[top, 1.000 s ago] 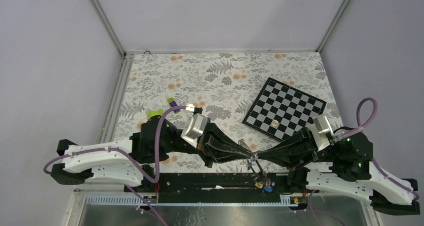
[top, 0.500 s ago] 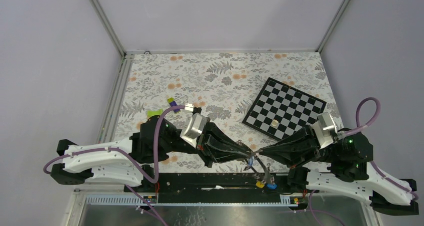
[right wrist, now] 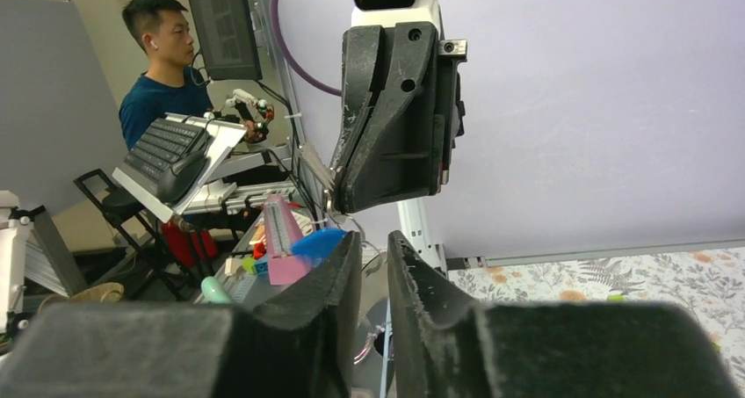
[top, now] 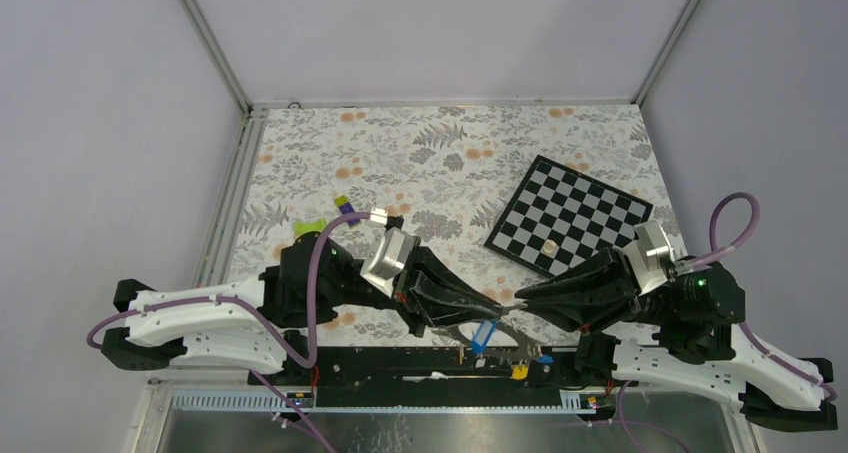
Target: Remove the keys from the keyring
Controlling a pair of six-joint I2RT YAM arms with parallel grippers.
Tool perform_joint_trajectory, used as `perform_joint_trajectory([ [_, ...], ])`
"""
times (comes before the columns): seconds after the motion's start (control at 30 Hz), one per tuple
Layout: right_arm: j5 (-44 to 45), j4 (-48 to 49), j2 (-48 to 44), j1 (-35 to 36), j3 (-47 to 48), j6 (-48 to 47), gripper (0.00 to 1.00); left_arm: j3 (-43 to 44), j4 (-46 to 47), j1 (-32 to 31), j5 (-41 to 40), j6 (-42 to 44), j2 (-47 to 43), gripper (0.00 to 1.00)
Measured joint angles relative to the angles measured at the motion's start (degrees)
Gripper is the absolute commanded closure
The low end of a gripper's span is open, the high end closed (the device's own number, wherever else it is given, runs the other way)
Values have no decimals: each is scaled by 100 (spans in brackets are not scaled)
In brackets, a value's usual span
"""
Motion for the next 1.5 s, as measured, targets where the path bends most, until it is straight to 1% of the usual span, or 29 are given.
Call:
perform_joint_trajectory([
  [0.03,-35,-9,2,0,0,-17,64,0,-26,0,4,-2,0,100],
  [0.1,-98,-46,2,0,9,-61,59,0,-50,0,4,0,0,100],
  [0.23,-243,-190,2,0,48,-170,56,0,-59,0,4,-2,-4,100],
  [0.57,-522,-535,177,0,170,-557,54,0,-57,0,4,-2,-7,100],
  [1.0,-470,-557,258,0,170,-828,52,0,-57,0,26,-2,-7,100],
  [1.27,-490,-586,295,0,170,-881,48,0,-57,0,31,-2,-7,100],
  [1.5,-485,-649,328,0,208,-957,47,0,-59,0,52,-2,-7,100],
])
